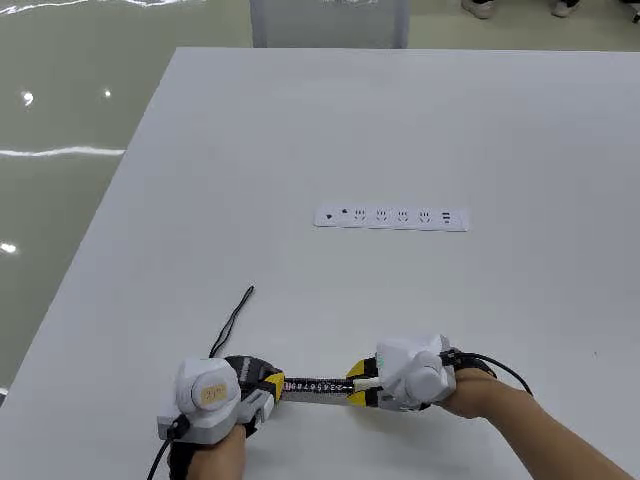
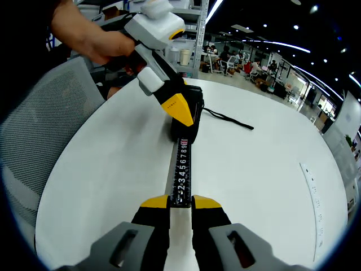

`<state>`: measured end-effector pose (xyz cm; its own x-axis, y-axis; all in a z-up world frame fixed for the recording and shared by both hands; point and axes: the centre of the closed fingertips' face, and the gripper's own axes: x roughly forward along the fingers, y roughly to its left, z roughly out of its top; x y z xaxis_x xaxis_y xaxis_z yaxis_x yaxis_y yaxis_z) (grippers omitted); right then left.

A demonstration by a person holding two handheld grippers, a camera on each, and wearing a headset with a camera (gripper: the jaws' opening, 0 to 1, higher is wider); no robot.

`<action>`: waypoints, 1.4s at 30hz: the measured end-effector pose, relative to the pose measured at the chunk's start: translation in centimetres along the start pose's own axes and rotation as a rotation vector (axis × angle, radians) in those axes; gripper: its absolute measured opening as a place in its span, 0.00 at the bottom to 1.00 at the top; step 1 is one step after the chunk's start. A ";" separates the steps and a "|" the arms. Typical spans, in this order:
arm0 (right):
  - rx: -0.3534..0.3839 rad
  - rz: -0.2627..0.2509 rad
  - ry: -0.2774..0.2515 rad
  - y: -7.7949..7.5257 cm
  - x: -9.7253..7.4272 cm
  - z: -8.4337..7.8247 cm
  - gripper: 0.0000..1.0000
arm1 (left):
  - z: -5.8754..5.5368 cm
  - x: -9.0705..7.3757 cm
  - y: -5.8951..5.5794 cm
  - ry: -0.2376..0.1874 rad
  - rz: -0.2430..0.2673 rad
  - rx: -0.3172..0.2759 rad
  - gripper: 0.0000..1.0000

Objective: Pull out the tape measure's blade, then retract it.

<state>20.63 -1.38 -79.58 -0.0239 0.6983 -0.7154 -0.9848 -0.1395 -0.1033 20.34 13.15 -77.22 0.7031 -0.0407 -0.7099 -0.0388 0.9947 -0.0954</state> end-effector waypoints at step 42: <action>0.002 0.000 -0.011 0.1 1.8 2.2 0.13 | 0.1 -0.5 -0.1 0.001 -0.007 0.000 0.56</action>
<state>20.12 1.43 -79.34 -0.0254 0.7062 -0.7075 -0.9851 -0.1379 -0.1023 20.12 13.07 -76.78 0.7026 -0.0479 -0.7099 -0.0340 0.9943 -0.1008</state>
